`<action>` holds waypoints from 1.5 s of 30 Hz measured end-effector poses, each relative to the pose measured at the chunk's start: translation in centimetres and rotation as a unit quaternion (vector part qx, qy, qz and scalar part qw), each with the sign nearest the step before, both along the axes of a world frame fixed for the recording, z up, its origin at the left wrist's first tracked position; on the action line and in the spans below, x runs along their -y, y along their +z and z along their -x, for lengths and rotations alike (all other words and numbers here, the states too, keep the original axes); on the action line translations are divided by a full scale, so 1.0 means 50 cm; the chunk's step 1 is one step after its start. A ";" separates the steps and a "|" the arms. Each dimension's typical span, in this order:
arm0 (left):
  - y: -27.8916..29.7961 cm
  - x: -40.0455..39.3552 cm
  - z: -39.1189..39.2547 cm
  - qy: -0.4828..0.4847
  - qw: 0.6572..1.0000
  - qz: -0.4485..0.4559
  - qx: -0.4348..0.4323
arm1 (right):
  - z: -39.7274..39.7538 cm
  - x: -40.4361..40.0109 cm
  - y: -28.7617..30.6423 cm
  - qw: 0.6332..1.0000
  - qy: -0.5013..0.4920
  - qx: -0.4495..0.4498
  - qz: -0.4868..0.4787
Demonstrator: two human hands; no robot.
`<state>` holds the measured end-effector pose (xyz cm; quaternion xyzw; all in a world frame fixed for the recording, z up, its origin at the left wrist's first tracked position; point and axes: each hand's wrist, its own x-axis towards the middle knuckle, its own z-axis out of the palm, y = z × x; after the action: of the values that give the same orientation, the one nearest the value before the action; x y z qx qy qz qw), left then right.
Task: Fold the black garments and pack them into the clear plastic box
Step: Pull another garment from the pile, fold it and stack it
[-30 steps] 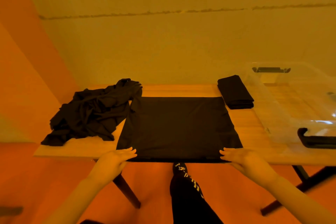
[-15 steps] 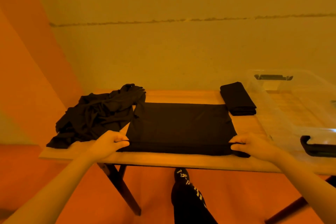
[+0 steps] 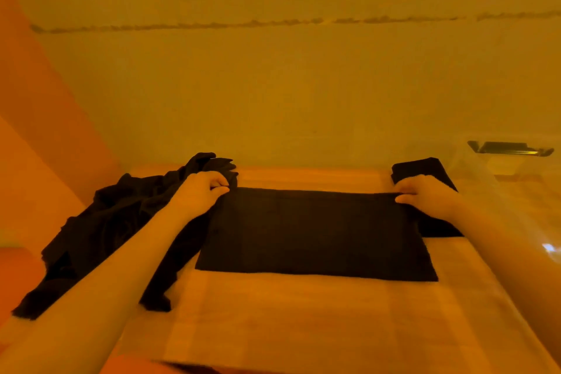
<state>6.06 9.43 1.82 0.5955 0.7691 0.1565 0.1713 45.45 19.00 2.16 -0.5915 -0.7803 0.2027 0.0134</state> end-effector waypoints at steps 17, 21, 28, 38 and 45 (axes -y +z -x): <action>-0.206 0.110 -0.154 -0.024 0.983 0.045 -0.175 | 0.038 0.195 -0.184 0.994 0.015 0.086 -0.068; -0.205 0.139 -0.152 -0.052 0.982 0.041 -0.177 | 0.033 0.261 -0.184 0.995 -0.010 0.084 -0.059; -0.188 0.136 -0.165 -0.052 0.980 0.039 -0.186 | 0.043 0.267 -0.140 0.994 -0.018 0.019 -0.107; -0.190 0.067 -0.152 0.019 0.985 0.060 -0.160 | 0.049 0.212 -0.177 0.992 0.050 0.094 -0.067; -0.173 0.068 -0.194 0.040 0.980 0.047 -0.187 | 0.010 0.277 -0.177 0.995 -0.023 0.079 -0.060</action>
<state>15.77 6.00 -6.85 0.5746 0.8171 0.0129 0.0459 44.94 5.17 -6.70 -0.6218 -0.7756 0.1084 -0.0081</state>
